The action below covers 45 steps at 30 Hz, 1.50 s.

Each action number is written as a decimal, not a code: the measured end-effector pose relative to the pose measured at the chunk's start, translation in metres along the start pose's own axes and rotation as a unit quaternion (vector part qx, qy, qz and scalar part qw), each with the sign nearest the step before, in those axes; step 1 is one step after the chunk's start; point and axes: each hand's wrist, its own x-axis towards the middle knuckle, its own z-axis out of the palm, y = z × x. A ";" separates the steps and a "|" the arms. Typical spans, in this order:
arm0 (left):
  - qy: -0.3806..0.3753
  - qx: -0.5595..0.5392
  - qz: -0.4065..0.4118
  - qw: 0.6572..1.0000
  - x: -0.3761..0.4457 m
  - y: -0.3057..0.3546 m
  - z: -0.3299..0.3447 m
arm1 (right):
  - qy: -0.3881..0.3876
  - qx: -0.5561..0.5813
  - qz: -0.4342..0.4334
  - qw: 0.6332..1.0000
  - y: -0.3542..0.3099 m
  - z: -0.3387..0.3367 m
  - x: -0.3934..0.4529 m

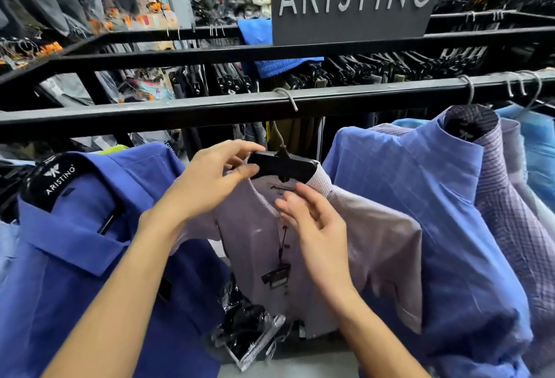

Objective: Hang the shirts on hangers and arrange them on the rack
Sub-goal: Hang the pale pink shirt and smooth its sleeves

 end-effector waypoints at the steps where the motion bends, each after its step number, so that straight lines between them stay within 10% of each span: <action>1: 0.002 0.001 -0.003 1.000 0.002 0.000 0.000 | -0.009 0.036 0.029 0.999 -0.006 0.002 0.004; 10: 0.086 0.070 -0.105 0.988 0.021 0.027 -0.013 | -0.096 0.317 0.130 0.935 -0.043 0.033 0.016; 22: -0.036 -0.080 -0.177 0.980 -0.046 -0.016 0.009 | -0.104 0.052 0.239 0.964 0.024 0.027 0.031; 32: 0.323 -0.020 -0.067 0.944 -0.071 0.056 -0.027 | -0.209 0.009 0.221 0.953 0.030 0.053 0.006; 45: 0.429 0.295 -0.108 0.847 -0.061 0.080 -0.096 | -0.274 0.032 0.151 0.949 -0.003 0.106 -0.003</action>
